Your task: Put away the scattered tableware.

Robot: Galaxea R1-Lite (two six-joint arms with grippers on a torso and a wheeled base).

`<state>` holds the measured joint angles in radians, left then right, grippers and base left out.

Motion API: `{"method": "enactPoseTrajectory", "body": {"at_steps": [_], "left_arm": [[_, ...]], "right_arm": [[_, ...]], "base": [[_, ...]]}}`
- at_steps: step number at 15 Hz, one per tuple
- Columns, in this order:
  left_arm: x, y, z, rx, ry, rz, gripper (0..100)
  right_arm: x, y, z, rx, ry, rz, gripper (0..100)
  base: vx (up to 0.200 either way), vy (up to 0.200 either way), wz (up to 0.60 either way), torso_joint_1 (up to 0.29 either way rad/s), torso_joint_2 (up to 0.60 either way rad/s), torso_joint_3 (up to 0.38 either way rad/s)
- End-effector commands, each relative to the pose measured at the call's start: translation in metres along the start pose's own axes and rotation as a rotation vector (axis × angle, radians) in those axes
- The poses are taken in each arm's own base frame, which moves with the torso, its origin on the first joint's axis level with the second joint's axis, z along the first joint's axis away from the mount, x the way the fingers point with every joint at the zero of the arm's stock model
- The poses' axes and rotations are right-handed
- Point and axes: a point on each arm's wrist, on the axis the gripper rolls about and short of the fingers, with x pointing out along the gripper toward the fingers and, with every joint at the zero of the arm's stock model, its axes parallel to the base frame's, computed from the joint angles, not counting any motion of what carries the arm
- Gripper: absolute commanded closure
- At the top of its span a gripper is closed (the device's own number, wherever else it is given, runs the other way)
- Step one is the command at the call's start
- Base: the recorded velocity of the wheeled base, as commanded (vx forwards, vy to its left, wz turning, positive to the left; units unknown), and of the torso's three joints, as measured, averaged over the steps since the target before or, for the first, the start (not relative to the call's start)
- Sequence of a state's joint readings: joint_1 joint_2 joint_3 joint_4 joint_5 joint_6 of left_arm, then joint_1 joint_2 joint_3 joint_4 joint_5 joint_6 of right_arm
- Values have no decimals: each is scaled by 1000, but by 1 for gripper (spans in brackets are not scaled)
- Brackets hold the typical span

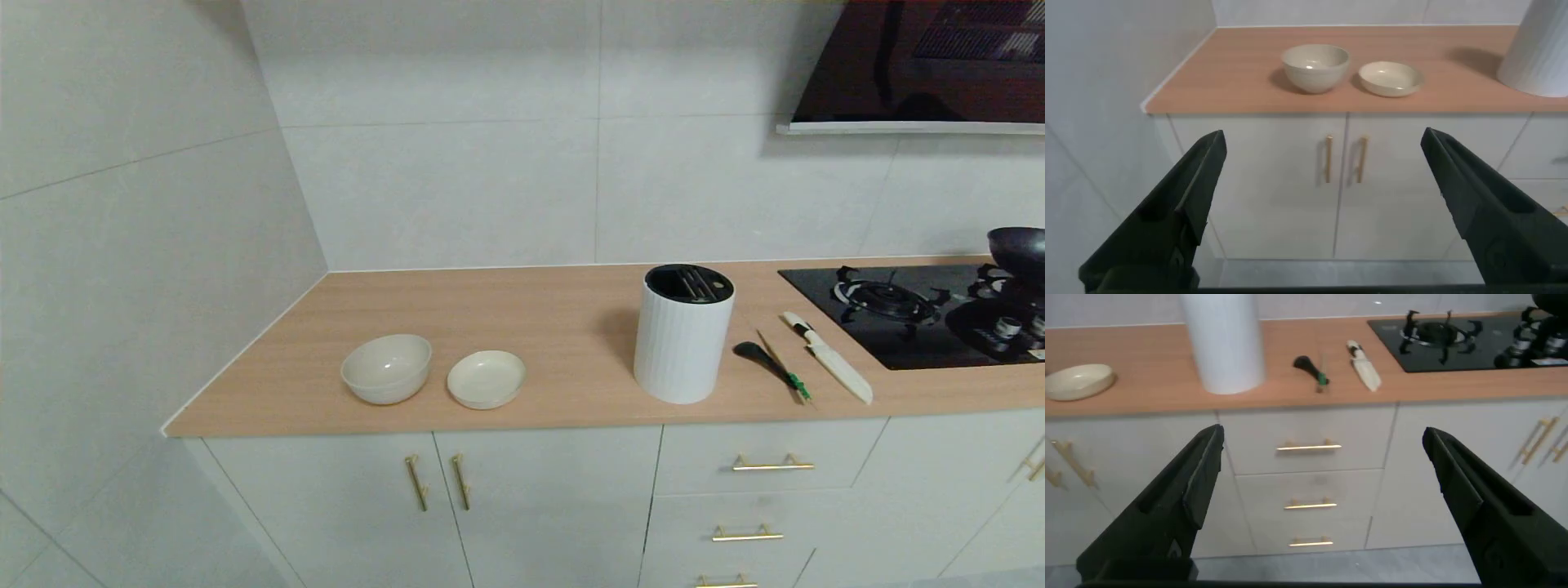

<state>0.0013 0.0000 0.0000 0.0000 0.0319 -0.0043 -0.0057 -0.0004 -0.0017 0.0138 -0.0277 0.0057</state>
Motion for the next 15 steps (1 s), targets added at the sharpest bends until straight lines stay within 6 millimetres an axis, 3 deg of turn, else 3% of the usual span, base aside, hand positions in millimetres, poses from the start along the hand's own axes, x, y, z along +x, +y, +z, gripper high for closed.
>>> {"method": "enactPoseTrajectory", "body": {"at_steps": [1,15], "left_arm": [[0,0,0,0,2,1,0],[0,0,0,0,2,1,0]], "right_arm": [[0,0,0,0,1,0,0],[0,0,0,0,1,0,0]], "base": [[0,200,0,2,2,-2],[0,200,0,2,1,2]]}}
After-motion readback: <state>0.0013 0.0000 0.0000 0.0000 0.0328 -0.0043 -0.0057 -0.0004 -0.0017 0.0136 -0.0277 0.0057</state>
